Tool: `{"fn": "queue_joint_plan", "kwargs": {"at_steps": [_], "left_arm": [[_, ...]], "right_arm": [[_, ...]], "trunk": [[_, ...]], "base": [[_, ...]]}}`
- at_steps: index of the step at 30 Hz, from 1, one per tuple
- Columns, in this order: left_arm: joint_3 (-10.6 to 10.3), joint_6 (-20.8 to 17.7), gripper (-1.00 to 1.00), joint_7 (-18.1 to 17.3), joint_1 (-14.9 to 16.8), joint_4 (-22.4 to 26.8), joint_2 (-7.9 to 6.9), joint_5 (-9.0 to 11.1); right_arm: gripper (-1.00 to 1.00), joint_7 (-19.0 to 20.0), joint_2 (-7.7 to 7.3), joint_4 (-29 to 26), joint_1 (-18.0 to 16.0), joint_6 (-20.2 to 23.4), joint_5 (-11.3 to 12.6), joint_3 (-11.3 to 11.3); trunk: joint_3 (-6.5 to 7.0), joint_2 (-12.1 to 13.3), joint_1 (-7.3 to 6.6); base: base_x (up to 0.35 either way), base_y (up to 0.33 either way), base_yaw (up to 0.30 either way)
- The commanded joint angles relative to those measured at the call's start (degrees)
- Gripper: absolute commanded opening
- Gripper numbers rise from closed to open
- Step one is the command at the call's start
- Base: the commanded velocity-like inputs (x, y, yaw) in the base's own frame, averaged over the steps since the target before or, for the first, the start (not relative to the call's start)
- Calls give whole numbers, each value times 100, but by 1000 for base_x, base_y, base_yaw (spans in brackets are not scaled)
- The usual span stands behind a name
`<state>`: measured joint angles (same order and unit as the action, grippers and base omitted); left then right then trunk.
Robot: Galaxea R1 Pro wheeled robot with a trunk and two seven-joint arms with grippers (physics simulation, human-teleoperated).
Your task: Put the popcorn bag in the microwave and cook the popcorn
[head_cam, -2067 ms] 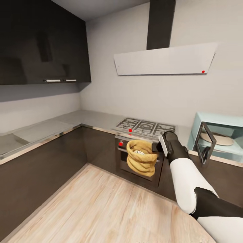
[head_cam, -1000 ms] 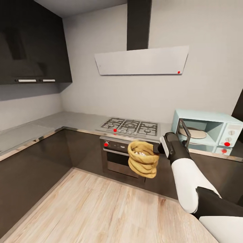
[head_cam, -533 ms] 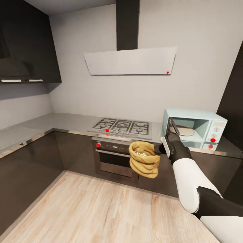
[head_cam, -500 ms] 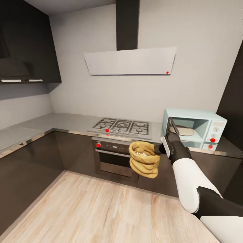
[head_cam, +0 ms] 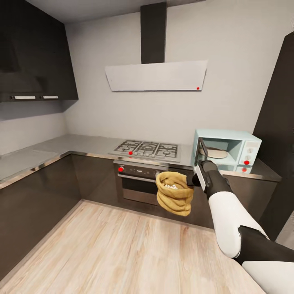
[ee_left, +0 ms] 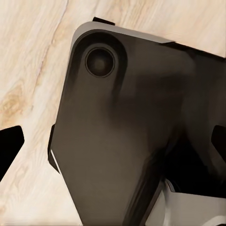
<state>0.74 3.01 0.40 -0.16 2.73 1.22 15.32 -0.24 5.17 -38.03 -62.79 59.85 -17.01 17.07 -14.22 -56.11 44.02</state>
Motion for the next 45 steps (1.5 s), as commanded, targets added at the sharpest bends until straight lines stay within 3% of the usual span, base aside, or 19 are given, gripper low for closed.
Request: {"fn": "queue_joint_plan", "kwargs": {"at_steps": [1,7,12,16,25,45], "left_arm": [[5,8,100,4,-2,8,1,20],[5,13,100,4,-2,8,-7,17],[-1,13,100,4,-2,8,-8,22],[-2,15,100,4,-2,8,-9,33],[8,15,100,4,-2,8,-16,36],[32,15,100,4,-2,8,-16,67]], "right_arm": [[-100,-2,4,84,-5,15,-16,32],[-100,-26,-13,162,-5,15,-46,33],[-100,-28,-121,165,-5,15,-46,33],[-100,-21,-245,165,-5,15,-39,33],[-100,-15,-365,165,-5,15,-39,33],[-100,-11,-384,157,-5,15,-39,33]], "trunk": [[-7,-5,-3],[-7,-5,-3],[-7,-5,-3],[-7,-5,-3],[-7,-5,-3],[-7,-5,-3]], "base": [[-345,0,0],[-345,0,-91],[-316,0,-240],[-40,0,-245],[0,0,-245],[0,0,-232]]}}
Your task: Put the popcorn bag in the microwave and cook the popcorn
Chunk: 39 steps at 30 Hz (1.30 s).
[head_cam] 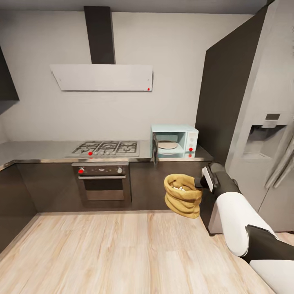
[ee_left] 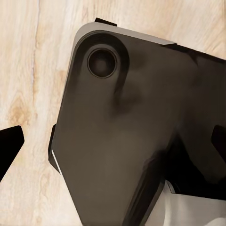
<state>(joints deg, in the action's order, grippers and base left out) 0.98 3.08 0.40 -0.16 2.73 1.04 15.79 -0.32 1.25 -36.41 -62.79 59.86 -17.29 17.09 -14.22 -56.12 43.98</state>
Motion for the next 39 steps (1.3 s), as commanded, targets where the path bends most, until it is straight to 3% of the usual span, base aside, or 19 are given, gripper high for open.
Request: {"fn": "queue_joint_plan", "kwargs": {"at_steps": [1,12,36,39], "left_arm": [[7,9,100,4,-2,8,1,20],[0,1,100,4,-2,8,1,30],[7,0,100,4,-2,8,1,37],[16,2,100,4,-2,8,1,30]], "right_arm": [[-100,1,7,-6,-5,14,-11,31],[-100,6,10,-11,-5,14,-11,31],[-100,11,4,-36,-5,14,-13,31],[-100,14,-123,-109,-5,14,-38,25]], "trunk": [[-7,-5,1],[-7,-5,1],[-7,-5,1],[-7,-5,1]], "base": [[0,0,-39],[35,0,-4],[308,0,0],[8,0,0]]}}
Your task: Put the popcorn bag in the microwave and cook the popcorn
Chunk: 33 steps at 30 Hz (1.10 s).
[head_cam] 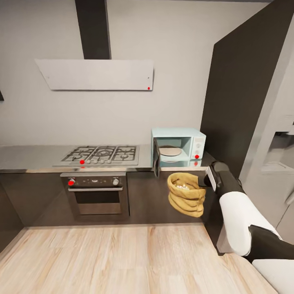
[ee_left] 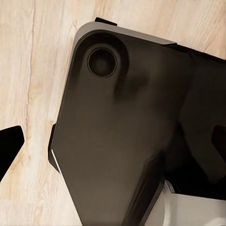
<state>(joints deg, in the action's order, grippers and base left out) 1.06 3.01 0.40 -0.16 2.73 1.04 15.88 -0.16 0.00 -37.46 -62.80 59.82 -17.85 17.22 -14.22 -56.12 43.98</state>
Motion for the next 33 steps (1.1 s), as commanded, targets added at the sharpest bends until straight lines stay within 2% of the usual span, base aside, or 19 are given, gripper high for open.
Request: {"fn": "queue_joint_plan", "kwargs": {"at_steps": [1,3,5,9,13,17,25,31,33], "left_arm": [[8,7,100,4,-2,6,1,20],[6,12,100,4,-2,8,1,20],[-4,14,100,4,-2,8,1,20],[-7,14,100,4,-2,8,1,20],[-6,15,100,4,-2,8,6,20],[-1,15,100,4,-2,6,9,20],[10,15,100,4,-2,8,10,20],[14,15,100,4,-2,7,10,20],[16,15,100,4,-2,5,10,20]], "right_arm": [[-100,-1,-20,-5,-4,18,8,1],[-100,-1,-90,-56,-4,18,-19,-14],[-100,-1,-189,-390,-4,18,-24,-26],[-100,-1,-238,-899,-7,18,-20,-48],[-100,-23,-273,-922,-11,18,-47,-53],[-100,-102,-274,-874,-82,18,-230,-52],[-100,-136,-233,58,-1011,18,-237,-45],[-100,-381,-212,770,-1795,18,-237,-27],[-100,-392,-211,934,-1937,18,-237,-26]], "trunk": [[-6,-5,1],[-6,-5,1],[-6,-5,1],[-6,-5,1],[-6,-5,1],[-6,-5,1],[-6,-5,1],[-6,-5,1],[-6,-5,1]], "base": [[2,0,0],[0,0,0],[0,0,0],[0,0,0],[0,0,0],[0,0,0],[0,0,0],[0,0,0],[0,0,0]]}}
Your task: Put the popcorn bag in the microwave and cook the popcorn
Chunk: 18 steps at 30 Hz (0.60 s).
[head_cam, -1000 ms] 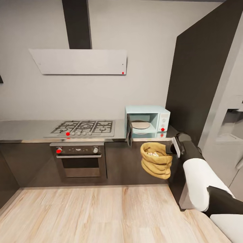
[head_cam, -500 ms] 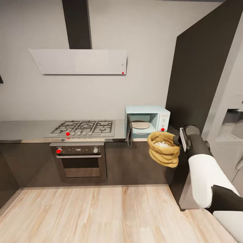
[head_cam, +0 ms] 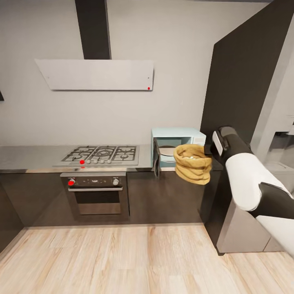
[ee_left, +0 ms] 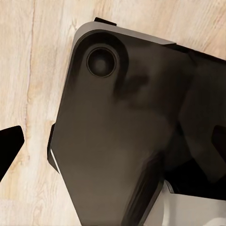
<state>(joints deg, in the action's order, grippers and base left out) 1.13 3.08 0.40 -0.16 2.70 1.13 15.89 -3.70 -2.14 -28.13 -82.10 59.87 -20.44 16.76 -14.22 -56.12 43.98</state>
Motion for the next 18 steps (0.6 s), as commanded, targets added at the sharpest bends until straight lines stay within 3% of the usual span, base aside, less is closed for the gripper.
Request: {"fn": "queue_joint_plan", "kwargs": {"at_steps": [1,18], "left_arm": [[9,8,100,4,-2,10,1,20],[10,8,100,4,-2,11,-7,27]], "right_arm": [[-100,-41,5,47,-33,13,23,20],[-100,-23,48,98,-61,13,24,47]], "trunk": [[-7,-4,1],[-7,-4,1]], "base": [[0,0,0],[5,0,0]]}}
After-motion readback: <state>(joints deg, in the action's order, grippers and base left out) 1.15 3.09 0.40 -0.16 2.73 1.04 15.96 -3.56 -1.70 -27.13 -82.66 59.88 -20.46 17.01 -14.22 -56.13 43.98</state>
